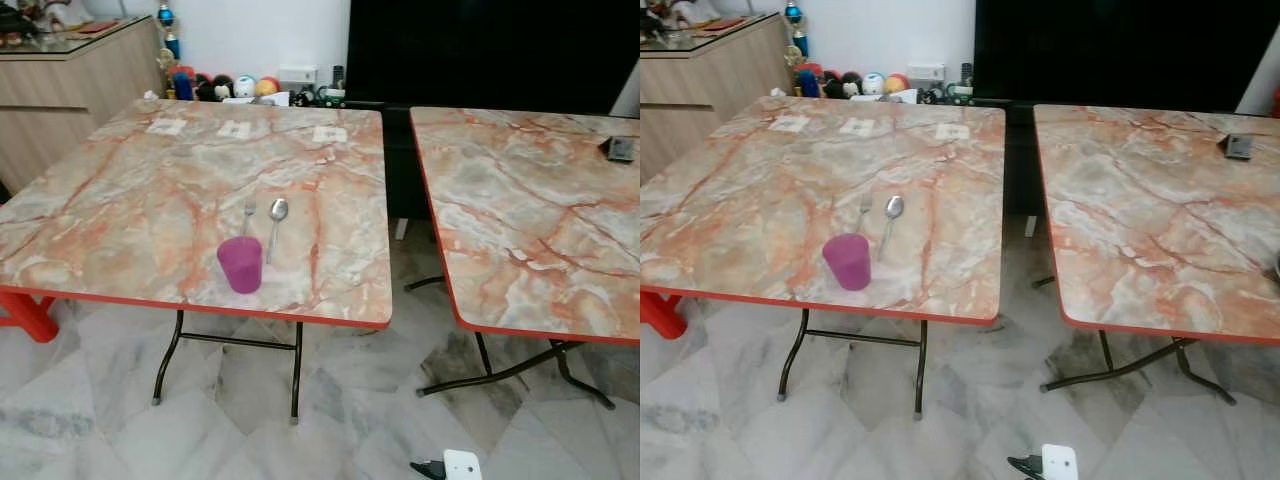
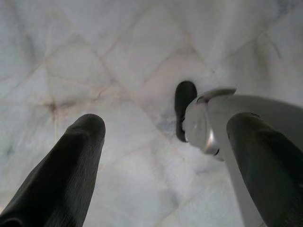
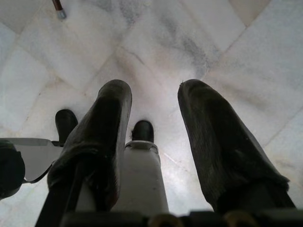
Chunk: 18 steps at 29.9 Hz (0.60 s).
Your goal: Setting the table
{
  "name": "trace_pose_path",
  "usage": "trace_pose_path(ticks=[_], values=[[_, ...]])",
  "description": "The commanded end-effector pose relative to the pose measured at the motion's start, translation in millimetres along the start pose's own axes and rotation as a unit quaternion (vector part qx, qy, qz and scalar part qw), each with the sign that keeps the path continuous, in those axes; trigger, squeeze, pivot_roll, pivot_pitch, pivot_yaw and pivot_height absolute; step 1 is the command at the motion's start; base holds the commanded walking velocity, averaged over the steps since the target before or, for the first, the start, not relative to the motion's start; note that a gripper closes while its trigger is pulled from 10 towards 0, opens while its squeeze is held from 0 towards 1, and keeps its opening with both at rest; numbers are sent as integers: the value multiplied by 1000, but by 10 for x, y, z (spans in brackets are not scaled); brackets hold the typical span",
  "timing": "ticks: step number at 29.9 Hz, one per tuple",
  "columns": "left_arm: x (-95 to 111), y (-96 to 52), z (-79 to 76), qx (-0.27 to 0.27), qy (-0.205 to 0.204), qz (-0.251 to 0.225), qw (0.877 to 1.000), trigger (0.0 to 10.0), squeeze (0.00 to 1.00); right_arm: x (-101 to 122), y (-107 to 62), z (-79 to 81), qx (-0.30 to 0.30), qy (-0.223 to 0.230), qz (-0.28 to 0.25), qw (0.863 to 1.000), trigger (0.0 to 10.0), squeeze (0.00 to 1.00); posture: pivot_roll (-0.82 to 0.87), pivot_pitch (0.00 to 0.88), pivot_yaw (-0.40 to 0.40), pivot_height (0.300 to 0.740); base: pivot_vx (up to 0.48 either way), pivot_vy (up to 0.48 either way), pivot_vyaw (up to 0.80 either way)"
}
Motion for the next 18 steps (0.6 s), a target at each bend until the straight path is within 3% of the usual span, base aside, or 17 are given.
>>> trace_pose_path(ticks=[1, 10, 14, 18], values=[[4, 16, -61, -3, 5, 3, 1000, 10000, 0, -38, -6, 12, -2, 7, 5, 1000, 10000, 0, 24, 87, -15, 740, 0, 0, 0], [220, 65, -226, -21, 13, -30, 999, 10000, 0, 92, 13, 296, 12, 5, 1, 1000, 10000, 0, 21, 92, -17, 740, 0, 0, 0], [363, 72, -271, -32, 12, -60, 998, 10000, 0, 110, 15, 300, 12, 5, -1, 1000, 10000, 0, 21, 92, -17, 740, 0, 0, 0], [678, 63, -324, -59, 20, -114, 992, 10000, 0, 97, 15, 231, 7, 8, -2, 1000, 10000, 0, 22, 96, -15, 740, 0, 0, 0]])
Point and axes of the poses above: a point about 5 cm out from each wrist's last joint towards the gripper, its own y axis pointing out of the wrist towards the gripper, its own x axis along the axis of the wrist's last joint, z = x × y, the point moved 4 cm from there along y, pointing out of the wrist towards the gripper, and after that the axes turned 14 degrees about -y, right-handed, at the moved point
